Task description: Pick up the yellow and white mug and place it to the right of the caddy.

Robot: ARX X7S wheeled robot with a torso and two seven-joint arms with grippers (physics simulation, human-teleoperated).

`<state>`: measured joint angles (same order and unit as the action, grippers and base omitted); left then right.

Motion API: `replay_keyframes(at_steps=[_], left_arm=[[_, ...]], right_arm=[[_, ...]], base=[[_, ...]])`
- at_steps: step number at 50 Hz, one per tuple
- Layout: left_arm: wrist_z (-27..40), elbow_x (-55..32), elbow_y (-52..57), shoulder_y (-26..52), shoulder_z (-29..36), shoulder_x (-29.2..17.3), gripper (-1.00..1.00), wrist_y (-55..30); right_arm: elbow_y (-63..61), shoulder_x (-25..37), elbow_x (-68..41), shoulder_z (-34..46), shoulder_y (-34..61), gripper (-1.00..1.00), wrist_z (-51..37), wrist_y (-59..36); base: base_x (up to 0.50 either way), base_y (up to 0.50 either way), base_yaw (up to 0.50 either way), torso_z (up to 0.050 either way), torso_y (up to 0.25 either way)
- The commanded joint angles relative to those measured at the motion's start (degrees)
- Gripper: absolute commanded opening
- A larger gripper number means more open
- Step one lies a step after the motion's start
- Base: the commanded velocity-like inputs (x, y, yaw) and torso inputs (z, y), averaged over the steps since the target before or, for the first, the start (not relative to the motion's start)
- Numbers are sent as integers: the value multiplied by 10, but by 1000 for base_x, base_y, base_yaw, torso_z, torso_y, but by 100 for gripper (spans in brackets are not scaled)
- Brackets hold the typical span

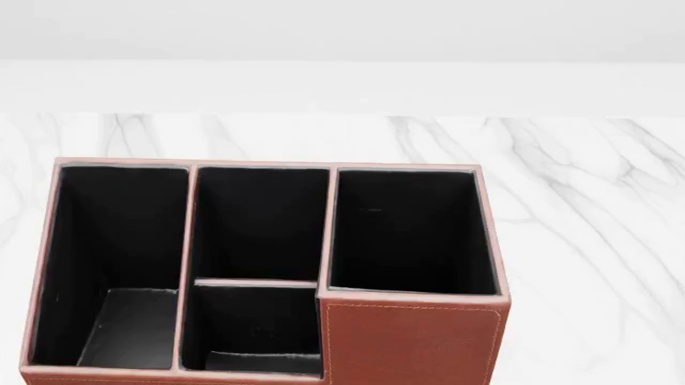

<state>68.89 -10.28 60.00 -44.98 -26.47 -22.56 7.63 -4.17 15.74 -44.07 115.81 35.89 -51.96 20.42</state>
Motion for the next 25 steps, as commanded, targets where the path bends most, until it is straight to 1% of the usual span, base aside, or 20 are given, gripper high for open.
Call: replay_keyframes(at_steps=[1,11,19,25], left_arm=[[12,1,0,0,6,-13,100,-5],[8,1,0,0,6,-10,100,-3],[28,1,0,0,15,-31,100,-9],[19,1,0,0,11,-22,100,-7]], right_arm=[[34,-9,-7,-7,-19,100,20,13],[49,-15,-11,-13,-28,100,30,17],[65,-21,-19,-17,-33,100,44,19],[75,-24,-27,-20,-38,100,57,21]], base=[[0,0,0,0,0],[0,0,0,0,0],[0,0,0,0,0],[0,0,0,0,0]])
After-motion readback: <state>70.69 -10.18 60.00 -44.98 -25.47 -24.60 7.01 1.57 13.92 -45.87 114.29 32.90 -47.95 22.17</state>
